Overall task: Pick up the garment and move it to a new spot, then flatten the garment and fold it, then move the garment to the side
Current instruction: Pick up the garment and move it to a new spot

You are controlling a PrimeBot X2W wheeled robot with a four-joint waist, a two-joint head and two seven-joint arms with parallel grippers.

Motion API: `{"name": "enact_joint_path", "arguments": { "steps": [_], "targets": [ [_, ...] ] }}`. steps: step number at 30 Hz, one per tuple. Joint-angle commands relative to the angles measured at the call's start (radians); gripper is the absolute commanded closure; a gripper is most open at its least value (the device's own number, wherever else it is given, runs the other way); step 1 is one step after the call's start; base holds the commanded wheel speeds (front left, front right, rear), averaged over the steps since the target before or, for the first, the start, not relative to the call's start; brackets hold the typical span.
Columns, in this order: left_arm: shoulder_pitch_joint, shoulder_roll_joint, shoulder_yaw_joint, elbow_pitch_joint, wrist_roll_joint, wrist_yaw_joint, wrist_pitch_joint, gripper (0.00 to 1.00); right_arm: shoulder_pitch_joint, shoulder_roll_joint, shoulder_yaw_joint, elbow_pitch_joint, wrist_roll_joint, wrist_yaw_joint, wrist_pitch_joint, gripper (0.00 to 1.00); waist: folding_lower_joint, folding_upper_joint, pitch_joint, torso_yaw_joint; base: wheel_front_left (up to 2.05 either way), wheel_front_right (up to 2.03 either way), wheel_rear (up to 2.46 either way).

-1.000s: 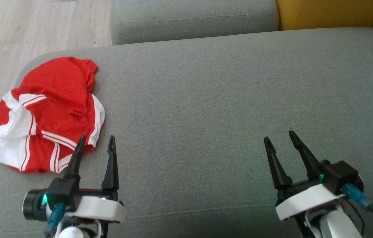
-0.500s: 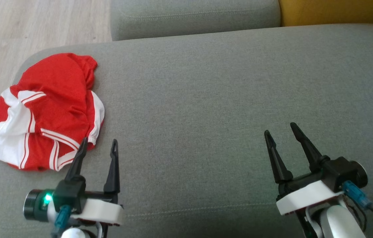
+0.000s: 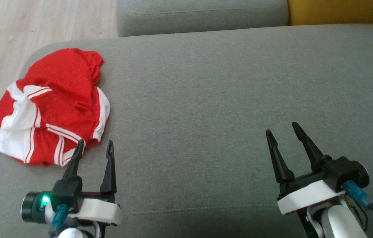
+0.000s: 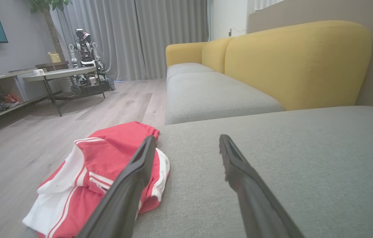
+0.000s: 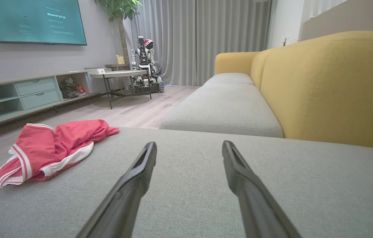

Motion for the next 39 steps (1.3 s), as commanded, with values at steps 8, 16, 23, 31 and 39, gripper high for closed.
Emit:
{"name": "enact_joint_path", "arguments": {
  "steps": [8, 16, 23, 31, 39],
  "targets": [
    [-0.024, -0.013, 0.048, -0.017, 0.010, 0.008, -0.009, 0.00, -0.022, -0.012, 0.039, -0.043, -0.013, 0.000, -0.009, 0.00, 0.0000, 0.0000, -0.024, 0.096, 0.00, 0.00, 0.00],
    [-0.002, -0.021, 0.057, -0.017, 0.005, 0.011, -0.009, 0.00, -0.003, -0.012, 0.040, -0.036, -0.011, 0.000, -0.009, 0.00, 0.0000, 0.0000, -0.046, 0.205, 0.00, 0.00, 0.00],
    [0.005, -0.028, 0.076, -0.025, -0.004, 0.012, -0.009, 0.00, 0.008, -0.012, 0.046, -0.033, -0.007, 0.000, -0.009, 0.00, 0.0000, 0.0000, -0.045, 0.306, 0.00, 0.00, 0.00],
    [-0.069, -0.035, 0.099, -0.050, -0.035, 0.019, -0.009, 0.00, -0.029, -0.012, 0.054, -0.043, -0.038, 0.000, -0.009, 0.00, 0.0000, 0.0000, 0.053, 0.351, 0.00, 0.00, 0.00],
    [-0.331, -0.015, 0.166, 0.044, -0.079, -0.052, -0.009, 0.00, -0.089, -0.012, 0.048, -0.042, -0.087, 0.000, -0.009, 0.00, 0.0000, 0.0000, 0.184, 0.326, 0.00, 0.00, 0.00]
  ]
}}
